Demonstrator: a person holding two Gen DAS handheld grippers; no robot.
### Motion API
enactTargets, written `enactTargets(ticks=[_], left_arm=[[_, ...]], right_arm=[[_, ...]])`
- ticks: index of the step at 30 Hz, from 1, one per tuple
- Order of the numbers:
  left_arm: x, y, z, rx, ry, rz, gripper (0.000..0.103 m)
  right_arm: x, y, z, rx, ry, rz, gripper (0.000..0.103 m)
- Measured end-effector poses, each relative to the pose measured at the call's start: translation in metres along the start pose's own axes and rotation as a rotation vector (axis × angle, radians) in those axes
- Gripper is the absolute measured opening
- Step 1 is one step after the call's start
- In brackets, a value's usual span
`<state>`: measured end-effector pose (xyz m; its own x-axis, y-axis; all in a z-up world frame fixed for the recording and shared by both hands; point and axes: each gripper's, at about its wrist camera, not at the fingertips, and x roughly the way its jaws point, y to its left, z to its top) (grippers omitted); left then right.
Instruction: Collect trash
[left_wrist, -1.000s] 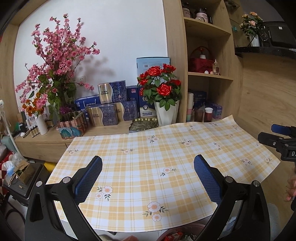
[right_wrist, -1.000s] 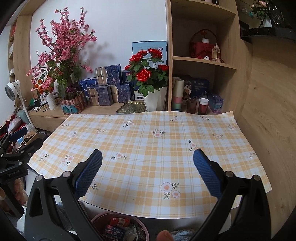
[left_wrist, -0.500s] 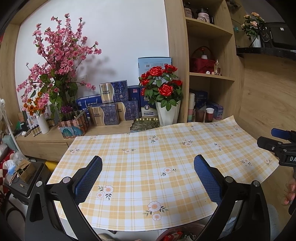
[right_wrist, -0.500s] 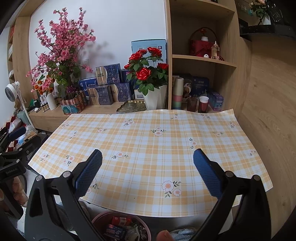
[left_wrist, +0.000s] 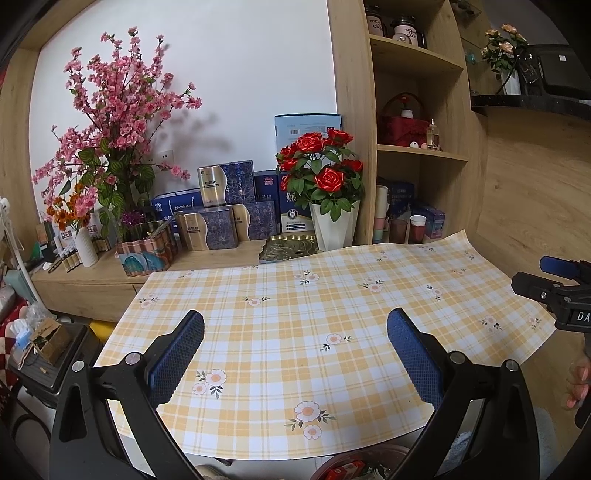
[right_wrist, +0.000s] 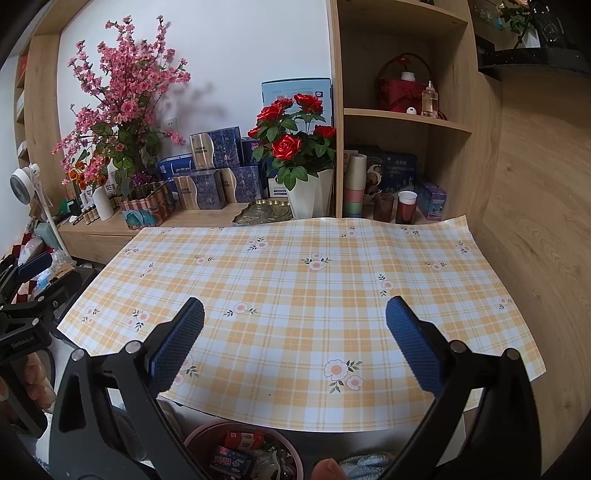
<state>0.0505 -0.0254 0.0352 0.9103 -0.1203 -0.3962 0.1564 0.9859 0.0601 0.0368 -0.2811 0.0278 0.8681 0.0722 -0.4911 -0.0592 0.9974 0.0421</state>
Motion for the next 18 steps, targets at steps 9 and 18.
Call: enactTargets(ticks=[9, 18], left_arm=[[-0.0004, -0.0003, 0.0005, 0.000, 0.001, -0.003, 0.097], [-0.0002, -0.0024, -0.0005, 0.004, 0.011, -0.004, 0.097]], right_arm=[[0.0002, -0.0006, 0.0005, 0.001, 0.001, 0.001, 0.097], [0.0009, 0.0002, -0.0044, 0.014, 0.009, -0.004, 0.097]])
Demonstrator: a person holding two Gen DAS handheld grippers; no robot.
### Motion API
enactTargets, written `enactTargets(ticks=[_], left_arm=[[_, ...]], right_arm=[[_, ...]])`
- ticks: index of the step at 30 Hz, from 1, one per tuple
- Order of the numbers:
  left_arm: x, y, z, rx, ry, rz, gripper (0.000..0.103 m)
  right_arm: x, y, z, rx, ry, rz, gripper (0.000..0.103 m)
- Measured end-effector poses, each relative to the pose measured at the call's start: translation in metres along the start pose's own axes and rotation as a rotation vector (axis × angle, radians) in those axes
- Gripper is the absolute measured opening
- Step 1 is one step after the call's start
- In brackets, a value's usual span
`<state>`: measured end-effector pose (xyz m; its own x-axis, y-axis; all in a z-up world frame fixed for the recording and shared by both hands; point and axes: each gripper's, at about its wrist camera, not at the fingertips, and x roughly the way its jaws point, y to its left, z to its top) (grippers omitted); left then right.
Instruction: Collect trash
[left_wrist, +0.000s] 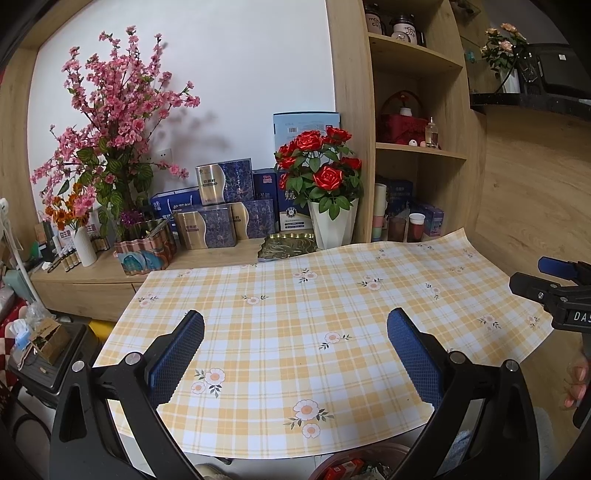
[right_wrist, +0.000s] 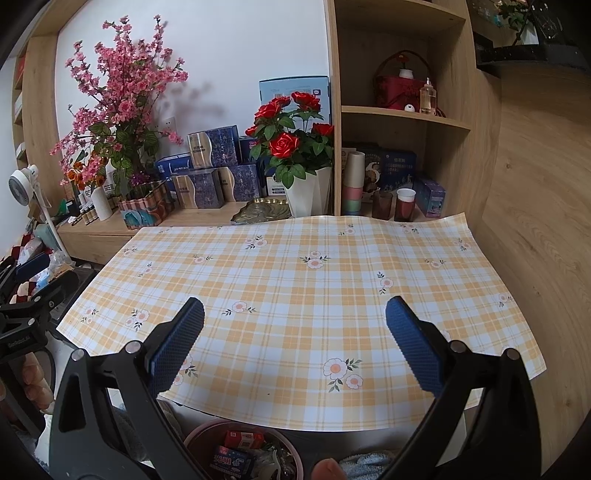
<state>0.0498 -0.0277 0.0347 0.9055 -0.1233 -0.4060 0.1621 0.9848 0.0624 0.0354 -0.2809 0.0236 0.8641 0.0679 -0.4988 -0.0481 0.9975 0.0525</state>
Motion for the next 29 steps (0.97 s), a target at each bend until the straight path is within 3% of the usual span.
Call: enactTargets(ticks=[29], left_arm=[[0.0036, 0.0014, 0.0015, -0.009, 0.009, 0.020, 0.097]], right_arm=[[0.0093, -0.0024, -0.0094, 0.011, 0.051, -0.006, 0.097]])
